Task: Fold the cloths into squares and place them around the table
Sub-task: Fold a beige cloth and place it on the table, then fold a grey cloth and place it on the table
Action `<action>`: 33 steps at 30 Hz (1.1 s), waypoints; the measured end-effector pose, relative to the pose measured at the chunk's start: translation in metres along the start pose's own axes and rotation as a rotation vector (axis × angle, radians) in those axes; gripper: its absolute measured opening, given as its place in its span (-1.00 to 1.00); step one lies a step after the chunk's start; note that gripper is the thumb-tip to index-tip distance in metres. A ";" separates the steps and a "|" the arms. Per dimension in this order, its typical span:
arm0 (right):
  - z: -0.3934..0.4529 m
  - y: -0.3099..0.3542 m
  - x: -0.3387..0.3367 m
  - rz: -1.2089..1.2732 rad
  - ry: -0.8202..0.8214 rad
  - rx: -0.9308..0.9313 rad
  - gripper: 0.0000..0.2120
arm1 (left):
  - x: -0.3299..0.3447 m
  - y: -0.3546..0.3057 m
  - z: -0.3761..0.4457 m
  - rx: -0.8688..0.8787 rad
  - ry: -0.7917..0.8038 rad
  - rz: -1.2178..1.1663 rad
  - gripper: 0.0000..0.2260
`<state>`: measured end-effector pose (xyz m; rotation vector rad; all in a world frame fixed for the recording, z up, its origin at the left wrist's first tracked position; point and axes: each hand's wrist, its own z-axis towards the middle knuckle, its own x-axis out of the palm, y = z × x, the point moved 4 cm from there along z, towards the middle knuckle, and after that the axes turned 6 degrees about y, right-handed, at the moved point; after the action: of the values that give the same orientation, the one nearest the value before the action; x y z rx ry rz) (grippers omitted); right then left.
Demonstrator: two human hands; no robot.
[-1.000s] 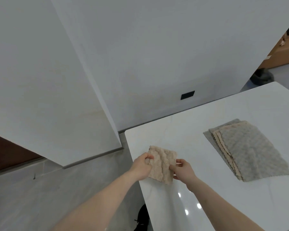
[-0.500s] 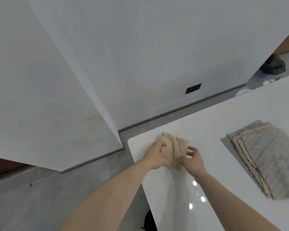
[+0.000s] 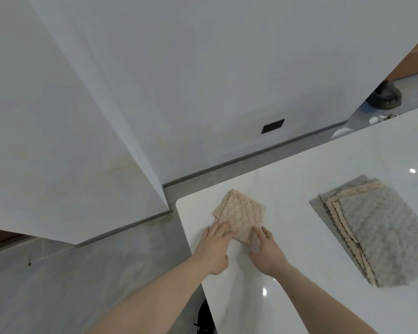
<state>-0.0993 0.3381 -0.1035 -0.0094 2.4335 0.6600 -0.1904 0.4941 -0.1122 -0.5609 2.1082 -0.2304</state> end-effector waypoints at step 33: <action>-0.301 -0.143 -0.015 -0.027 -0.032 -0.477 -0.35 | 0.099 -0.223 -0.281 -0.236 -0.300 -0.299 -0.41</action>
<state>-0.2326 0.0716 0.0472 -0.2205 2.1859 1.2001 -0.4014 0.2374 0.0563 -0.9899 1.7661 -0.0591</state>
